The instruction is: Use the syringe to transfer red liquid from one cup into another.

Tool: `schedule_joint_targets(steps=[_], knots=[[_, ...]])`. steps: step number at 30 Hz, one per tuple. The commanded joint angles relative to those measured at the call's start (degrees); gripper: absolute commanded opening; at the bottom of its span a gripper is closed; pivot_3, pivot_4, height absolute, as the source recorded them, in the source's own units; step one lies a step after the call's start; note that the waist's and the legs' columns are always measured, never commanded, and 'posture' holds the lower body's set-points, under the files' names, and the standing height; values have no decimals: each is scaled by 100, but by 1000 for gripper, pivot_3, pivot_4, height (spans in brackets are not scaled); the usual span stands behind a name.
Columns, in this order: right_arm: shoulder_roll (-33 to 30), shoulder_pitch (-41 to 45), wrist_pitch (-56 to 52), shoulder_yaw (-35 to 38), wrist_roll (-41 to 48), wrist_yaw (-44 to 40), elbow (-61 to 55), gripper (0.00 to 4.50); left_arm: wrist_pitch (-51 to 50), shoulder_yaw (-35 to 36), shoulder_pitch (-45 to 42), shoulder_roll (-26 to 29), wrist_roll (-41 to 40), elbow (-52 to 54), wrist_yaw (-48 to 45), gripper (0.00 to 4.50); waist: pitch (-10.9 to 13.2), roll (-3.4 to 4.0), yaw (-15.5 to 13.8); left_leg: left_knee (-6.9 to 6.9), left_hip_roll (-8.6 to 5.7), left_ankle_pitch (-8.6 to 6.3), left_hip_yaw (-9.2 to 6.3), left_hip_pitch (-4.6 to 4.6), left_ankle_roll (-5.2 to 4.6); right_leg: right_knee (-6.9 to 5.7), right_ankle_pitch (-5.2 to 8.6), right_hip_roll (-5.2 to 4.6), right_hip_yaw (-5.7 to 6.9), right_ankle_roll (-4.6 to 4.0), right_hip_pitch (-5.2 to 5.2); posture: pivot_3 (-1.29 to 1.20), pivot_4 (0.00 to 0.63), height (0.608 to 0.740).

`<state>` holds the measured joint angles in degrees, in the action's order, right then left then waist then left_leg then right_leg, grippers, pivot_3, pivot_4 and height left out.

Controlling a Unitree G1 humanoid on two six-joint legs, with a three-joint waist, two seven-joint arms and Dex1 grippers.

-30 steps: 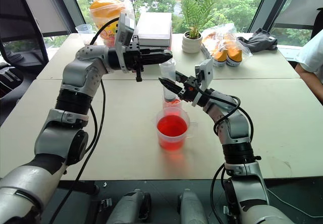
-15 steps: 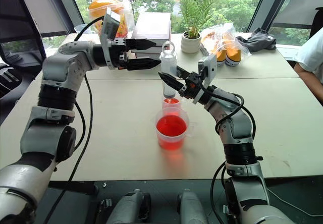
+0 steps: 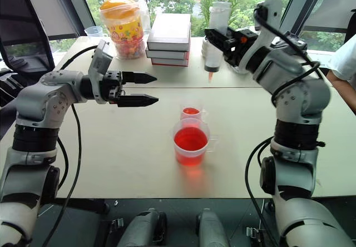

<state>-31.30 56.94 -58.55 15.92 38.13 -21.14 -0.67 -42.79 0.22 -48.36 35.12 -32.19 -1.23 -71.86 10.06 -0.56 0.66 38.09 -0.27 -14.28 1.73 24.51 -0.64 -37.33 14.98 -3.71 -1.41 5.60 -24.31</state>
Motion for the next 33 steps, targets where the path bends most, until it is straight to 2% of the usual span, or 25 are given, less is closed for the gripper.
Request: schedule_joint_targets(steps=[1,4,7,13,19,20,24,25,28,31,33], knots=[[-1018,309,-1884,-188,-287,328,527,1394,-100,126,294,33,-253,553,179,4461,0,-1,-12,-5,0,0,0,0,0,3,1,-2,0,-1,0,0,150,740],[-1716,288,-2748,-1033,-467,12,972,1394,-42,97,470,17,-287,692,277,4461,0,0,15,-13,0,0,2,1,0,14,5,-5,-2,-11,-2,0,150,740],[-2124,205,-2927,-1705,-482,-636,1442,1394,-10,82,551,-17,-322,746,370,4461,0,2,61,-15,1,0,9,0,-1,13,10,-4,-8,-20,-6,0,150,740],[-2052,67,-2717,-2446,-895,-1099,2329,1394,57,41,645,7,-312,843,443,4461,-1,5,31,-12,2,-1,12,1,-1,11,2,10,-5,-5,-7,0,150,740],[-1766,-137,-2383,-2573,-1234,-1274,2810,1394,-57,58,736,50,-401,1031,509,4461,-1,4,9,-8,-2,-2,18,4,-4,13,1,21,-1,-3,-6,0,150,740],[-1737,-155,-2382,-2543,-1263,-1290,2835,2441,-106,66,750,55,-433,1073,528,4500,-1,4,10,-8,-2,-2,18,4,-4,13,1,22,-2,-3,-5,0,150,740],[-1711,-178,-2485,-2303,-1254,-1370,2752,4293,-173,73,780,100,-502,1155,593,4500,-1,4,14,-8,-1,-2,18,3,-4,12,1,24,-2,-3,-6,0,150,740],[-1746,-172,-2554,-2229,-1227,-1382,2660,4429,-184,71,774,106,-503,1149,601,4500,-1,4,14,-8,-1,-2,18,3,-4,12,0,24,-2,-2,-5,0,150,740],[-1936,-158,-2738,-2025,-1167,-1391,2165,4429,-198,49,760,135,-511,1142,625,4500,-1,4,12,-8,-1,-2,18,3,-4,11,1,25,-2,-2,-6,0,150,740],[-2292,-275,-2936,-1768,-962,-1547,1277,4429,-225,58,726,152,-550,1116,652,4500,0,6,-4,-8,-1,-2,16,4,-4,12,1,24,0,-2,-6,0,150,740],[-2711,-696,-2721,-1476,-741,-1820,308,4429,-223,66,746,199,-568,1127,633,4500,0,6,-23,-8,-1,-3,14,5,-6,16,1,24,1,-2,-6,0,150,740]])
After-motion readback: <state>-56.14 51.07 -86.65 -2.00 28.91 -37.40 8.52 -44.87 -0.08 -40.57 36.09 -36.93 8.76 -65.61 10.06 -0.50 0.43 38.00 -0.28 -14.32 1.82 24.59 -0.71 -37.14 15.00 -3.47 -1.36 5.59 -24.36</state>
